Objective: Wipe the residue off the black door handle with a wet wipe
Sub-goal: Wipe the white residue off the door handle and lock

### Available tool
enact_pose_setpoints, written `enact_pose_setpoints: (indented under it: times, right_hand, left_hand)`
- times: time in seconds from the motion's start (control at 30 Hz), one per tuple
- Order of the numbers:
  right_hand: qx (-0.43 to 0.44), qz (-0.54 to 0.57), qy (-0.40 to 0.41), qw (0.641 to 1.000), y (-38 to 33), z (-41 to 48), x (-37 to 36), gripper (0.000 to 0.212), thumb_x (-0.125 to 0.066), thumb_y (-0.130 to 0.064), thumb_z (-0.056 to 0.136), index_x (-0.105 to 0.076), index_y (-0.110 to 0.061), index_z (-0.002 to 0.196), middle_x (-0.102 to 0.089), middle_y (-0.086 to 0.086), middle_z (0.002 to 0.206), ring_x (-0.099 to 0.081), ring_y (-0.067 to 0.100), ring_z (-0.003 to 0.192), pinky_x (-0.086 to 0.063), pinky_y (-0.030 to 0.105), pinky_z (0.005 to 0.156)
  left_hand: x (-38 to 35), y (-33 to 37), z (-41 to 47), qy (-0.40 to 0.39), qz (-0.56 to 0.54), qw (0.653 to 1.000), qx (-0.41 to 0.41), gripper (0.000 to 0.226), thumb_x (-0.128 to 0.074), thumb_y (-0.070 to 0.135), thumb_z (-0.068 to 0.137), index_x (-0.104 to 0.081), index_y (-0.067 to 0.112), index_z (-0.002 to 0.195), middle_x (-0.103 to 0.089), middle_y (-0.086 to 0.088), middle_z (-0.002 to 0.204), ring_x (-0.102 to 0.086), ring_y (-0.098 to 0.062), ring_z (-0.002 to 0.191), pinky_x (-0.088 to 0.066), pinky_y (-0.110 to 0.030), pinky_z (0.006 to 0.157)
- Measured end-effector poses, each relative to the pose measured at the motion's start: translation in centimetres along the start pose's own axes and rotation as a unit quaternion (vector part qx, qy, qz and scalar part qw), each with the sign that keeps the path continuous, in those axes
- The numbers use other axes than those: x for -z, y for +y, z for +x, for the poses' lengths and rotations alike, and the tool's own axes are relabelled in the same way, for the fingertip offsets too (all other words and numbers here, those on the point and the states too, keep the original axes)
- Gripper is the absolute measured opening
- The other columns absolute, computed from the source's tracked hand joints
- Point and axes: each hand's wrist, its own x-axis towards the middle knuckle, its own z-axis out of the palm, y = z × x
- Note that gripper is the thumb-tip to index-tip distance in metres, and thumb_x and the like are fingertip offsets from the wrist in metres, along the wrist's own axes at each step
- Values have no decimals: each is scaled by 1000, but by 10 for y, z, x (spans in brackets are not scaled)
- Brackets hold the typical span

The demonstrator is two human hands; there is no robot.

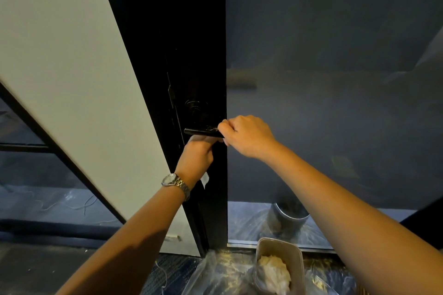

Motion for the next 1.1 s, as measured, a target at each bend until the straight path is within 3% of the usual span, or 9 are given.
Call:
enact_pose_setpoints:
  times: [0.1,0.27,0.37,0.5,0.6,0.73,0.9,1.0,1.1]
  right_hand:
    - [5,4,4,1000,2,0,0,49,-33,-31,96,-65,0,76,-69,16,81,-60,33,74,-51,42,69]
    - [16,6,4,1000,2,-1,-1,48,-33,-30,95,-64,2,77,-70,16,82,-61,34,75,-51,44,72]
    - [18,4,8,1000,3,-1,-1,48,-33,-30,95,-65,2,77,-70,17,81,-61,34,75,-51,43,68]
    - [16,-1,7,1000,2,0,-1,47,-34,-30,94,-65,0,76,-70,15,80,-59,32,70,-50,42,66]
    - [12,4,7,1000,3,0,-1,47,-34,-30,94,-66,1,76,-70,15,81,-61,32,74,-51,42,67]
    - [12,0,7,1000,2,0,-1,47,-34,-30,95,-66,-1,76,-70,14,80,-61,31,74,-51,42,68]
    - [13,-16,4,1000,2,0,-1,47,-33,-32,95,-64,-5,73,-70,13,79,-61,30,73,-51,42,69]
    - [14,-23,-4,1000,1,0,0,43,-33,-32,95,-62,-12,71,-69,11,79,-61,29,74,-51,41,69]
    - [17,-15,1,1000,2,0,0,44,-33,-33,96,-59,-13,66,-68,12,78,-61,29,73,-51,42,69]
  left_hand:
    - [-4,-8,0,24,38,996,-72,32,-61,-15,70,-68,-1,98,-67,-22,91,-66,-35,77,-50,-27,69]
    - [-5,6,2,216,-168,941,201,21,-63,2,82,-58,2,103,-54,-5,100,-51,-9,88,-42,-6,76]
    - [-12,21,7,236,-215,905,281,12,-57,-5,82,-60,-2,93,-60,-10,85,-56,-16,77,-48,-25,70]
    - [-22,18,3,129,-78,963,223,14,-55,17,87,-67,13,80,-62,-2,81,-56,-9,66,-41,-13,57]
    - [-22,20,-2,98,-45,988,112,14,-52,-5,79,-66,-4,80,-62,-14,79,-60,-20,63,-44,-17,56]
    - [-22,18,-11,93,5,996,9,29,-51,-11,69,-64,-10,95,-66,-26,92,-67,-34,78,-50,-20,74]
    - [-9,18,3,127,-3,992,-7,16,-58,-19,59,-65,-5,63,-63,-17,61,-60,-28,46,-44,-18,49]
    - [-7,14,11,124,-64,990,0,21,-55,-19,70,-64,-5,81,-61,-13,74,-61,-20,62,-47,-8,66]
    - [-13,13,10,138,-66,988,32,26,-51,-10,80,-58,3,102,-62,-19,101,-64,-31,77,-55,-30,70]
